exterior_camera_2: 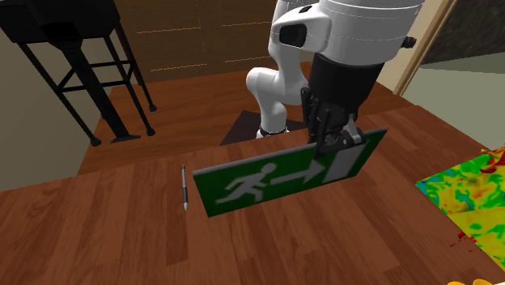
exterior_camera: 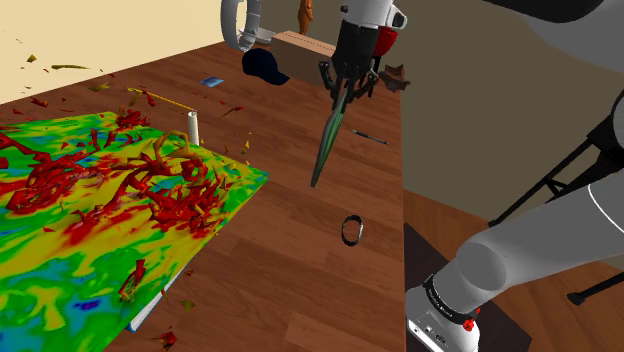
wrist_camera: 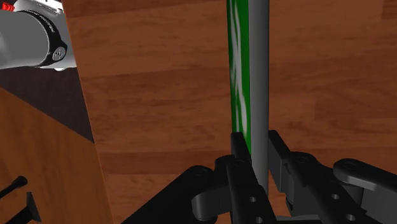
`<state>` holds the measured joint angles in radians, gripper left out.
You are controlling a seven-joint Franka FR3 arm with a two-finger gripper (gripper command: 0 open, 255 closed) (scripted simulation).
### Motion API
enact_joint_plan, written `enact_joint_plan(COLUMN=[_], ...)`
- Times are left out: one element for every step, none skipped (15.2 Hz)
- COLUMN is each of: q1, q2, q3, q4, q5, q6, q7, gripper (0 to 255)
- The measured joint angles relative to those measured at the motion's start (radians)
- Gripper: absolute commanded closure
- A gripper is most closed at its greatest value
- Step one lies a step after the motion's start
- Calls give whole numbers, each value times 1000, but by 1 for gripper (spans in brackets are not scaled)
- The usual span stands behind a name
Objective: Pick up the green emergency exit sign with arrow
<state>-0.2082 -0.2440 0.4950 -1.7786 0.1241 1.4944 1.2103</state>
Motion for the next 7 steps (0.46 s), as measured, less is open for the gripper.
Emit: enact_joint_plan(q1=[0, -1, -2, -2, -2, -3, -3], q2=[3, 6, 9, 16, 23, 29, 32], q3=[1, 0, -1, 1, 2, 3, 3], q4=[16, 28, 45, 65, 86, 107, 117], q5=[-1, -3, -4, -7, -9, -12, -13], q6=[-13, -23, -37, -50, -65, -80, -88], q7=[2, 2, 2, 6, 10, 11, 12], gripper=[255, 255, 255, 255, 255, 255, 255])
